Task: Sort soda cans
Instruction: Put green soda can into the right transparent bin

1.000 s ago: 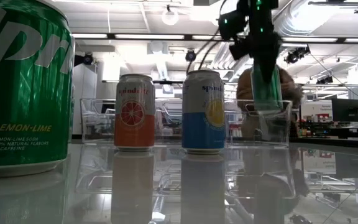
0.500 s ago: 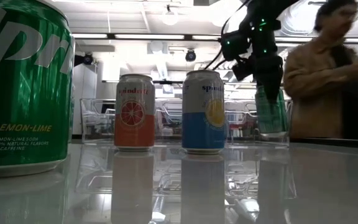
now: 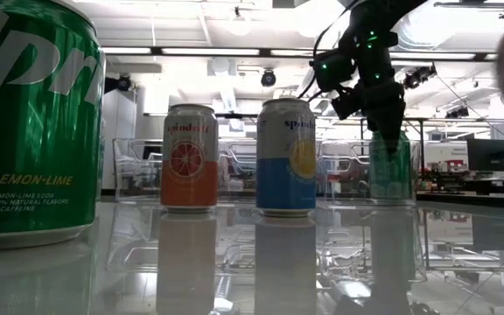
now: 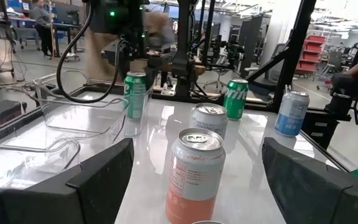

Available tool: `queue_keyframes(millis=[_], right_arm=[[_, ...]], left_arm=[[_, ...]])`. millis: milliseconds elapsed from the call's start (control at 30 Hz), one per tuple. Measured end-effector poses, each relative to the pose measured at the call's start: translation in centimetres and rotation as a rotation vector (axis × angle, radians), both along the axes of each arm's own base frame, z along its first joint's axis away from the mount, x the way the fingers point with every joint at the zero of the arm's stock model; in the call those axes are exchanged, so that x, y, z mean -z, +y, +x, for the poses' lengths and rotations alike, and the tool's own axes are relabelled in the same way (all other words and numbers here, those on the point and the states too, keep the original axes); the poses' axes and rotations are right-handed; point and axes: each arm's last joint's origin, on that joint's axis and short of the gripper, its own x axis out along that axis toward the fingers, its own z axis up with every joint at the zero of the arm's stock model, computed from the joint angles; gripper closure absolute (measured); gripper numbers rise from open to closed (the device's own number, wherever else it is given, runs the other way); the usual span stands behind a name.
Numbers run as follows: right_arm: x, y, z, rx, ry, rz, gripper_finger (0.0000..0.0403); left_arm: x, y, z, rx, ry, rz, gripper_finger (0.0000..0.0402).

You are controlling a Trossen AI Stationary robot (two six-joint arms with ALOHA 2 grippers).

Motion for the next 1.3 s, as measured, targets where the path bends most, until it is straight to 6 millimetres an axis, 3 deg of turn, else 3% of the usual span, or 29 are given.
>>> queue_keyframes(millis=[167,333,467,633,800,933,1133,1300], right_arm=[[-0.5,0.0,-0.1,-0.006,0.011,0.008,0.0065],[-2.5,-0.1,0.1,-0.006,0.010,0.011,0.0064],[-5.3,-0.2,0.5,0.004,-0.022,-0.007,0.0064],[-10.2,0.3,0.9,0.054,-0.154,-0.104,0.0064],[-15.6,3.4,-0.2,0.095,-0.341,-0.252,0.0064],[-18.2,7.5,-2.1,0.153,-0.474,-0.263,0.0064],[-19.0,13.1,-4.9,0.314,-0.579,-0.099,0.0064],[-18.5,15.3,-5.6,0.433,-0.565,0.039,0.0064]], left_arm=[[0.0,0.0,0.0,0.000,-0.001,0.000,0.0071],[0.0,0.0,0.0,0.000,0.000,0.000,0.0071],[0.0,0.0,0.0,0.000,0.000,0.000,0.0071],[0.0,0.0,0.0,0.000,0.000,0.000,0.0071],[0.0,0.0,0.0,0.000,-0.001,-0.002,0.0071],[0.0,0.0,0.0,0.000,-0.001,-0.009,0.0071],[0.0,0.0,0.0,0.000,-0.001,-0.009,0.0071],[0.0,0.0,0.0,0.000,-0.001,-0.009,0.0071]])
